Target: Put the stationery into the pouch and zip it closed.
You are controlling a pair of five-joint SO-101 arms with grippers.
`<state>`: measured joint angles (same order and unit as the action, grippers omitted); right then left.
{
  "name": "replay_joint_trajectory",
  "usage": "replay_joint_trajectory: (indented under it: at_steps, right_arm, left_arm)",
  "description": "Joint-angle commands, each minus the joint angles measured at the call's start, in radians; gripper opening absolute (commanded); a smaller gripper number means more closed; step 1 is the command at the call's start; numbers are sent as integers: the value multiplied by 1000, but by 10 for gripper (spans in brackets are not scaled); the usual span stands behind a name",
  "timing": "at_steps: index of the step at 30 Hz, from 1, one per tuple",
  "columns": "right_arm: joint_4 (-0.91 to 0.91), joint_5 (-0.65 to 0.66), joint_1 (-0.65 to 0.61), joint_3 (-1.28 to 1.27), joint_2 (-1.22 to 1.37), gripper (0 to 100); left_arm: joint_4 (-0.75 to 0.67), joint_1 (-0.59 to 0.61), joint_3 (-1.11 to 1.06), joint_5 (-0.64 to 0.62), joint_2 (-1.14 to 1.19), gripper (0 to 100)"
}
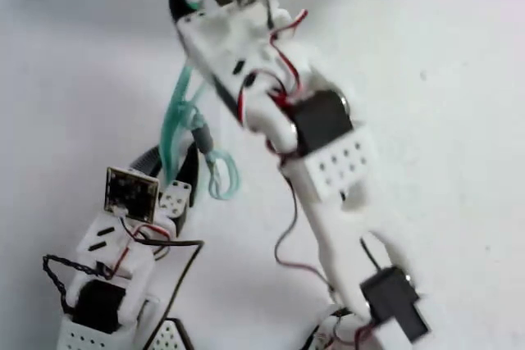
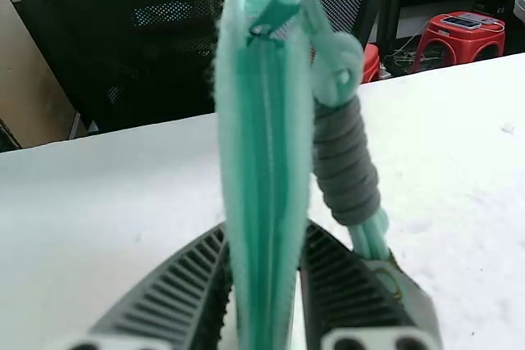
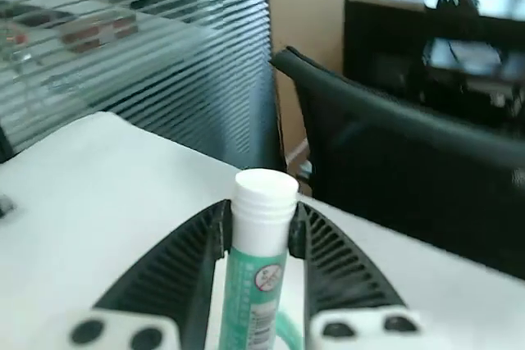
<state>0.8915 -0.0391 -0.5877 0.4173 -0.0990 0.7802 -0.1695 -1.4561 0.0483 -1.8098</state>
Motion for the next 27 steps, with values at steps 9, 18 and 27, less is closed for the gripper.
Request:
replay_joint_trajectory:
  at_steps: [9, 18, 27]
  right_arm:
    - [-82, -64, 93, -38, 24, 18]
    - [-157, -161, 42, -273, -68, 18]
    - [-216, 81, -122, -713, -463, 121]
  left_arm:
    - [-44, -8, -3, 9, -15, 110]
    - [-43, -7, -3, 9, -15, 110]
    - [-43, -7, -3, 8, -15, 110]
